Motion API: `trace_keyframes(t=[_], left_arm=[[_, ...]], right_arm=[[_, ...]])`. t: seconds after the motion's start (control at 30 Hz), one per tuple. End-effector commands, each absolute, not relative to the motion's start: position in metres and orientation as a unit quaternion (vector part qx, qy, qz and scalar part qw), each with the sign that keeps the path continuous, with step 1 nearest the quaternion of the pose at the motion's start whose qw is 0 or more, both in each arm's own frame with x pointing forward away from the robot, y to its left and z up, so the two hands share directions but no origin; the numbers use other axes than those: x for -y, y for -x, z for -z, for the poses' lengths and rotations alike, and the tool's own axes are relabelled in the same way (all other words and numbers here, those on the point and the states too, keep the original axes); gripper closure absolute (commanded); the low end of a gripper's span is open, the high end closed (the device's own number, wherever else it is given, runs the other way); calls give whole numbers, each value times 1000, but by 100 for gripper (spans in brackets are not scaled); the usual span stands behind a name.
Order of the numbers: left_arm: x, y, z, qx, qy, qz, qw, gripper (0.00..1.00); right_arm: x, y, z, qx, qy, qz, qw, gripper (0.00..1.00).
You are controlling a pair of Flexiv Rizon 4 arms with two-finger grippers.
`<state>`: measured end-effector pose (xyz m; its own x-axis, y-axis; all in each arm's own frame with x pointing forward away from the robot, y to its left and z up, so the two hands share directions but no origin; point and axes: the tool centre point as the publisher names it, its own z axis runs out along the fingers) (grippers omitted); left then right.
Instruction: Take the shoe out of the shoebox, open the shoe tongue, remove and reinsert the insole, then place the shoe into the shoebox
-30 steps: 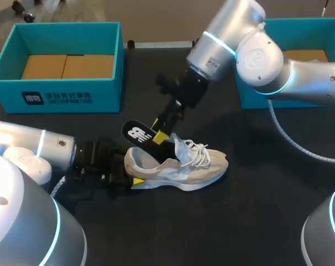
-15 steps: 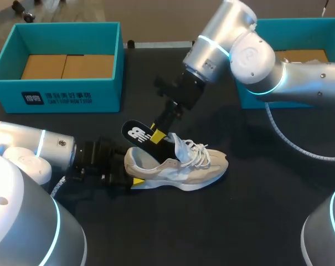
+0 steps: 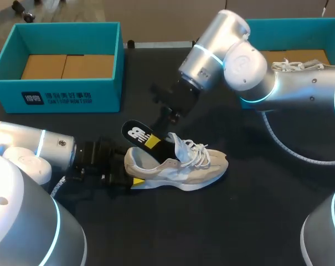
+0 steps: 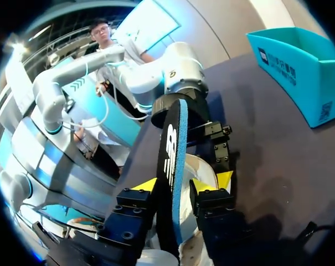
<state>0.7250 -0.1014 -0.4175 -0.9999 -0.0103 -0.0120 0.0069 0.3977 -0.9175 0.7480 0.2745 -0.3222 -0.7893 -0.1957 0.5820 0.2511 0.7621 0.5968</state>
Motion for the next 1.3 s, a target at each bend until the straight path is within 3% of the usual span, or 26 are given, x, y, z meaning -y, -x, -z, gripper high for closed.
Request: trace_keyframes(t=[0.03,0.07,0.1,0.13,0.4,0.93,1.3], left_arm=[[102,-725,418,-837,1,547,7,100],[102,-725,418,-837,1,547,7,100],[102,-725,418,-837,1,547,7,100],[102,-725,418,-837,1,547,7,100],[102,-725,418,-837,1,547,7,100],[102,-725,418,-837,1,547,7,100],[102,-725,418,-837,1,547,7,100]], right_arm=[[-276,-751,322,881,11,341,326,73],[-276,-752,321,882,9,341,327,80],[-276,-753,321,882,7,340,327,95],[-276,-754,320,882,5,339,328,100],[-279,-760,319,882,-5,338,328,100],[-296,-791,288,898,-11,366,245,100],[-297,-796,286,900,-3,367,235,100]])
